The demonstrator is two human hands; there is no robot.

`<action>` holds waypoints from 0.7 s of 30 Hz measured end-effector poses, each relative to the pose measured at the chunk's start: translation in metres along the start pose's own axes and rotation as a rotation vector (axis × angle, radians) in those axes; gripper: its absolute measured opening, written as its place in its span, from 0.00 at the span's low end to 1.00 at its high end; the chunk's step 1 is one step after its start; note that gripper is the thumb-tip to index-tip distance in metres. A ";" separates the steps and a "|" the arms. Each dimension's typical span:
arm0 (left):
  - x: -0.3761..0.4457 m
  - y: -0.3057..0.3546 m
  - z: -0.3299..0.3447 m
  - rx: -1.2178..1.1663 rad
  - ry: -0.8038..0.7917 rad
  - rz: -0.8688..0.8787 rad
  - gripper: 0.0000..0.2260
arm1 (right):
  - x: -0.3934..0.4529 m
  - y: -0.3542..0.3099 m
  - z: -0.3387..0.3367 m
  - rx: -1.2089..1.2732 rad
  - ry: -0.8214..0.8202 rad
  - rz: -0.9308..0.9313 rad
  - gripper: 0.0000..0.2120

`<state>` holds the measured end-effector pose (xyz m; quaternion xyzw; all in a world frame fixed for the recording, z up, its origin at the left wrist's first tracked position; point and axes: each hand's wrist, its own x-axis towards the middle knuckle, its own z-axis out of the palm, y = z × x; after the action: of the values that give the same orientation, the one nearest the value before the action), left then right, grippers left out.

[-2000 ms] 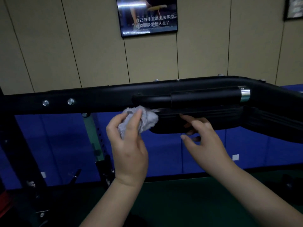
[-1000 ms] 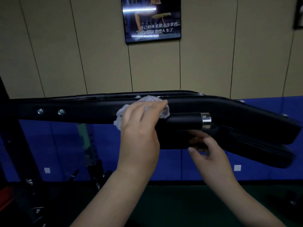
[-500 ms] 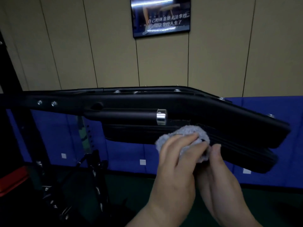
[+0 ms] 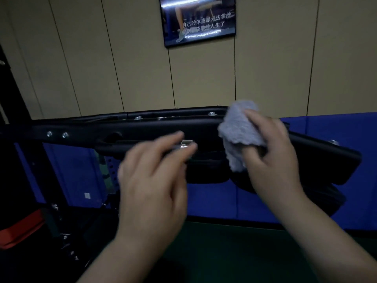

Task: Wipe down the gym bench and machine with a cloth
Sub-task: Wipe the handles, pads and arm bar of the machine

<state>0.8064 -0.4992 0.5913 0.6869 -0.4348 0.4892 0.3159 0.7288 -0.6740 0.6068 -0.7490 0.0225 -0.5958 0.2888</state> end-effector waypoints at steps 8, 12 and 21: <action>0.023 -0.047 0.002 0.053 -0.228 -0.096 0.17 | 0.019 0.001 0.079 -0.435 -0.628 -0.071 0.12; 0.022 -0.048 0.005 0.041 -0.197 -0.068 0.16 | 0.028 -0.001 0.048 -0.682 -0.697 -0.087 0.16; 0.017 -0.046 0.016 -0.006 -0.119 -0.106 0.17 | 0.028 0.014 0.016 -0.458 -0.306 -0.003 0.16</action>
<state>0.8571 -0.4983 0.6014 0.7359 -0.4173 0.4288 0.3168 0.7557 -0.6901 0.6234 -0.8762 0.1116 -0.4555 0.1109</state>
